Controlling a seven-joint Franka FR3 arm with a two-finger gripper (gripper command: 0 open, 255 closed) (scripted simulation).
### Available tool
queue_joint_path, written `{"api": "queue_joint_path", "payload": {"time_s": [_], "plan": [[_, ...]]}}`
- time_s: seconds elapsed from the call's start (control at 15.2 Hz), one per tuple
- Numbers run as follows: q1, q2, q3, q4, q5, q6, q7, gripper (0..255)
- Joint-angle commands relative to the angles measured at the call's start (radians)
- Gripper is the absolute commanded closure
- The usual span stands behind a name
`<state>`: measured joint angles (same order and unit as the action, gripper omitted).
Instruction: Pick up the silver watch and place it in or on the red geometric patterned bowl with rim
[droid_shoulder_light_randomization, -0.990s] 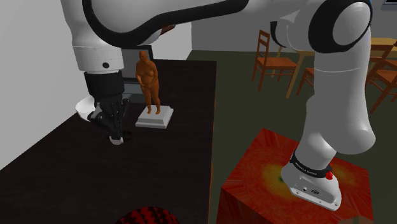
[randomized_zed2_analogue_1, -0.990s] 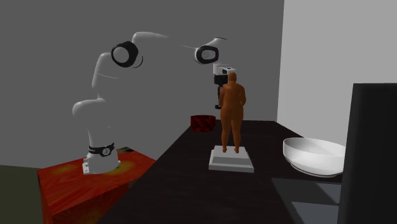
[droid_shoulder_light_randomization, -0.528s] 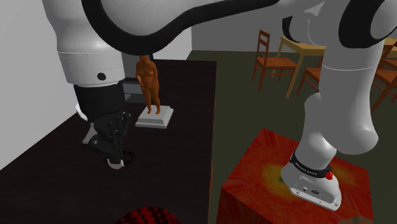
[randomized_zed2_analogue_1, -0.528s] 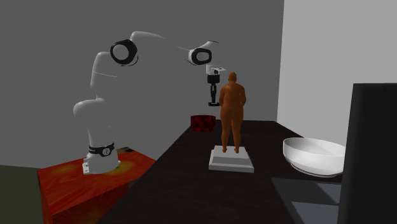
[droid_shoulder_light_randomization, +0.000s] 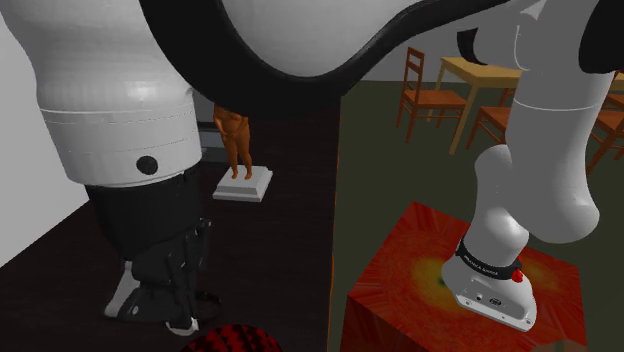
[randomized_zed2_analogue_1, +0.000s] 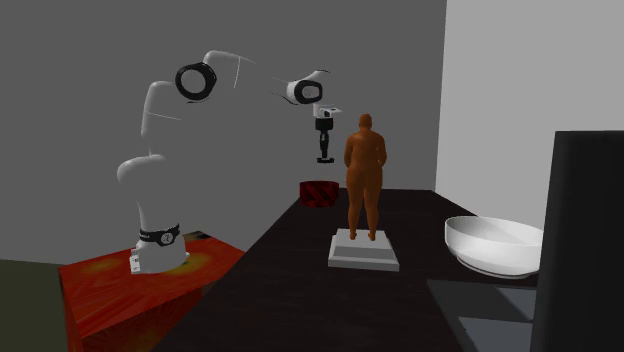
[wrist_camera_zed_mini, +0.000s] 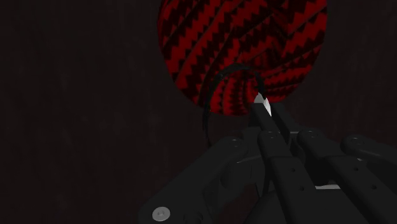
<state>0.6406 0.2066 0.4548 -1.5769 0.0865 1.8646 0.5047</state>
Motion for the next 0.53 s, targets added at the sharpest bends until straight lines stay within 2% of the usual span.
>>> {"api": "queue_joint_path", "payload": {"time_s": [0.0,0.2,0.46], "plan": [[0.03,-0.003,0.017,-0.006,-0.007,0.011,0.05,255],[0.068,0.002,0.039,0.002,-0.021,0.015,0.111,255],[0.067,0.003,0.038,-0.051,-0.019,0.068,0.104,255]]}}
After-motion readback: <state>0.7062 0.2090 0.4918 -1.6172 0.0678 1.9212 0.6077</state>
